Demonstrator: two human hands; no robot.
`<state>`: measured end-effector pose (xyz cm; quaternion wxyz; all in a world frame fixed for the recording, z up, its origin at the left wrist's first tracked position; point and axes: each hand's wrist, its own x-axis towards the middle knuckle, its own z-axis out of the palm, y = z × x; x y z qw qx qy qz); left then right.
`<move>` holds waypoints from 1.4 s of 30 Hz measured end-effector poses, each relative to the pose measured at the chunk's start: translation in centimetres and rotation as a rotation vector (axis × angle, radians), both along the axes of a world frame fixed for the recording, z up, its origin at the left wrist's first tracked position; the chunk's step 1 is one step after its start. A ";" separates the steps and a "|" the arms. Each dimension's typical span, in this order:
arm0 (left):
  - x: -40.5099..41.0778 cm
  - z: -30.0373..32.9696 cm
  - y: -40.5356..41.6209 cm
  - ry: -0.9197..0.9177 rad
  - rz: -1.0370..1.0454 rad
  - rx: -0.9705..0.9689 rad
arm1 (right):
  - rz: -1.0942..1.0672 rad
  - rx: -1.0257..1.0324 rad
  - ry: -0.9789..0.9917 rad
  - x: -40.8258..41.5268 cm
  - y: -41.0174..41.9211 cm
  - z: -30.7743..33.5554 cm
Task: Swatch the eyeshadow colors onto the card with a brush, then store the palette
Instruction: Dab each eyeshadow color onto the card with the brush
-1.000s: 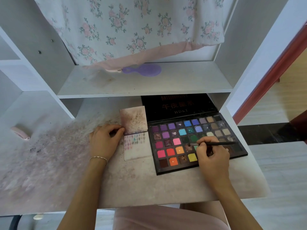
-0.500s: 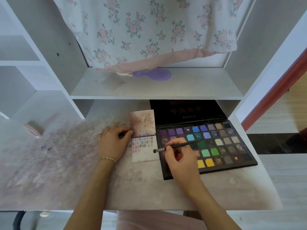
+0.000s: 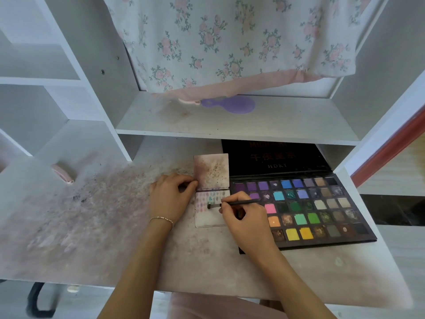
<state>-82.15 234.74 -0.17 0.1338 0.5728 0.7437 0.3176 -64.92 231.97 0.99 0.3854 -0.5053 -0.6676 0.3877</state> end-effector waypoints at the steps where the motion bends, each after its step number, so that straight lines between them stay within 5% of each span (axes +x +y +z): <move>1: 0.0 0.0 0.0 0.006 0.004 0.002 | 0.001 -0.003 0.004 0.0 0.0 0.0; 42: 0.0 -0.3 0.1 0.042 0.019 0.013 | 0.044 0.024 -0.057 0.0 0.0 -0.1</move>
